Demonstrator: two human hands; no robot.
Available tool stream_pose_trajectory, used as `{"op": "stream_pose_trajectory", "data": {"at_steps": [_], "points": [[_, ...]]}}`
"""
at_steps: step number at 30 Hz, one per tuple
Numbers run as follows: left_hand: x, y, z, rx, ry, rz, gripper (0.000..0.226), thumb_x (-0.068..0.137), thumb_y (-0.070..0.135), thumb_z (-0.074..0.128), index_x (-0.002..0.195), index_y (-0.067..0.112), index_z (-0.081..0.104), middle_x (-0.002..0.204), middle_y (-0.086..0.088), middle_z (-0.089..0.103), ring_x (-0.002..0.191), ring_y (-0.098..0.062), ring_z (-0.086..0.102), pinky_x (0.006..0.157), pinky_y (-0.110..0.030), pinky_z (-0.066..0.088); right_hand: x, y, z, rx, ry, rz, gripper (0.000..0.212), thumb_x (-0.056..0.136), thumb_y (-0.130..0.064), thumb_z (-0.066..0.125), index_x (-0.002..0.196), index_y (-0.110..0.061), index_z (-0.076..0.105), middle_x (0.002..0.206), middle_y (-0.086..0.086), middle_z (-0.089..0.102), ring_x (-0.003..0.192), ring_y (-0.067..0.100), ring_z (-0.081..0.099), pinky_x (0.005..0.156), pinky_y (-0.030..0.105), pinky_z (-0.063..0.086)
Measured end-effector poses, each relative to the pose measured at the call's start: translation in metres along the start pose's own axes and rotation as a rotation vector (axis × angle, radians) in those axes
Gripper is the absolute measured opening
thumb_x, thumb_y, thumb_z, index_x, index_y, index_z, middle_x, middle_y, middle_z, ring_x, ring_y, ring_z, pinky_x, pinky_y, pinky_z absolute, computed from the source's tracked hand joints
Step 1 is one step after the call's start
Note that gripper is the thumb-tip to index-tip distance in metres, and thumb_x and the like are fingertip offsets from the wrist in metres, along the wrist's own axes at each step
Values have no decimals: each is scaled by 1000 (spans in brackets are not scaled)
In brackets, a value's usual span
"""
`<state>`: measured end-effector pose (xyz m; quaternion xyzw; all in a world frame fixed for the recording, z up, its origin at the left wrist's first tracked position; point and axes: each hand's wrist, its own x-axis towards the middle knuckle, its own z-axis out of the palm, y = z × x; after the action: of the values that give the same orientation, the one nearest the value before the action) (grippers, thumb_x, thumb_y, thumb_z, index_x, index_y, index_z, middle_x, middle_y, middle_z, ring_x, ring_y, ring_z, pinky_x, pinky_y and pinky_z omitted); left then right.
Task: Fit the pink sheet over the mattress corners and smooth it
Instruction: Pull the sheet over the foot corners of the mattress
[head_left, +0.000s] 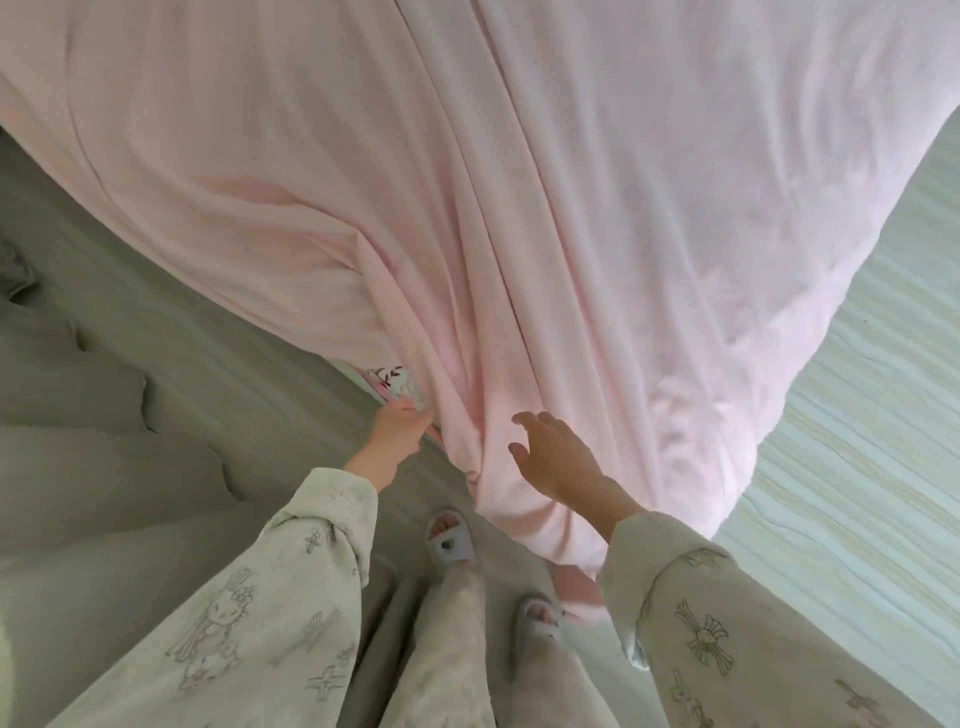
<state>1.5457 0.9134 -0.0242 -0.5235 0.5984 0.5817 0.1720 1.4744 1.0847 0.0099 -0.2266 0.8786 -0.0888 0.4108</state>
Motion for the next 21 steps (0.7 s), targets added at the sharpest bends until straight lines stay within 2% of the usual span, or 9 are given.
{"op": "stream_pose_trajectory", "data": {"at_steps": [1, 2, 5, 9, 13, 16, 18, 19, 21], "points": [[7, 3, 4, -37, -10, -13, 37, 89, 19, 57, 124, 6, 49, 115, -12, 52, 103, -25, 51, 89, -35, 44, 4, -1, 0, 12, 5, 10, 45, 99, -25, 40, 142, -17, 34, 138, 7, 44, 126, 25, 43, 97, 37, 42], [19, 6, 8, -63, -9, -11, 45, 88, 22, 60, 127, 4, 46, 117, -12, 54, 106, -27, 54, 88, -35, 46, 13, 0, 2, 26, 2, 22, 45, 98, -25, 41, 142, -17, 34, 139, 7, 43, 127, 25, 42, 98, 37, 42], [42, 16, 28, -53, -18, -8, 49, 78, 35, 69, 112, 3, 54, 105, -11, 63, 101, -29, 60, 81, -36, 49, 29, 5, 6, 70, -14, 43, 46, 98, -26, 42, 142, -17, 33, 142, 5, 41, 129, 24, 41, 102, 35, 39], [59, 25, 46, -98, 28, -155, 54, 78, 32, 70, 120, 2, 52, 118, -15, 61, 109, -33, 58, 90, -39, 50, 39, 9, 5, 81, -15, 13, 47, 98, -28, 44, 143, -19, 33, 146, 2, 39, 133, 22, 39, 107, 34, 36], [65, 36, 46, -101, 69, -173, 46, 85, 23, 57, 126, 2, 50, 123, -15, 59, 113, -33, 57, 94, -37, 47, 54, 6, -5, 68, -14, -27, 47, 97, -29, 45, 142, -20, 34, 146, 2, 39, 134, 21, 38, 108, 35, 36], [63, 37, 34, -338, 61, -98, 43, 90, 26, 37, 132, 18, 46, 135, -8, 52, 119, -29, 51, 104, -41, 41, 61, 2, -12, 61, -11, -50, 50, 96, -33, 47, 142, -19, 33, 147, 2, 36, 135, 23, 36, 108, 37, 36], [62, 32, 24, -494, 123, -98, 39, 93, 26, 32, 128, 21, 49, 133, -7, 53, 117, -26, 52, 104, -44, 42, 63, 1, -13, 66, -20, -65, 54, 95, -37, 49, 142, -18, 33, 148, 3, 35, 135, 24, 35, 108, 39, 36], [58, 27, 12, -541, 169, -104, 37, 96, 30, 32, 127, 18, 49, 130, -5, 56, 114, -24, 54, 103, -43, 43, 64, -4, -15, 53, -43, -90, 56, 94, -39, 50, 143, -18, 33, 148, 3, 34, 134, 24, 36, 108, 40, 37], [48, 25, -5, -535, 86, -114, 45, 94, 53, 32, 124, 23, 48, 116, 3, 60, 108, -20, 56, 100, -38, 45, 65, -7, -14, 44, -57, -104, 59, 92, -42, 52, 143, -19, 32, 148, 3, 32, 133, 25, 37, 108, 41, 38]]}}
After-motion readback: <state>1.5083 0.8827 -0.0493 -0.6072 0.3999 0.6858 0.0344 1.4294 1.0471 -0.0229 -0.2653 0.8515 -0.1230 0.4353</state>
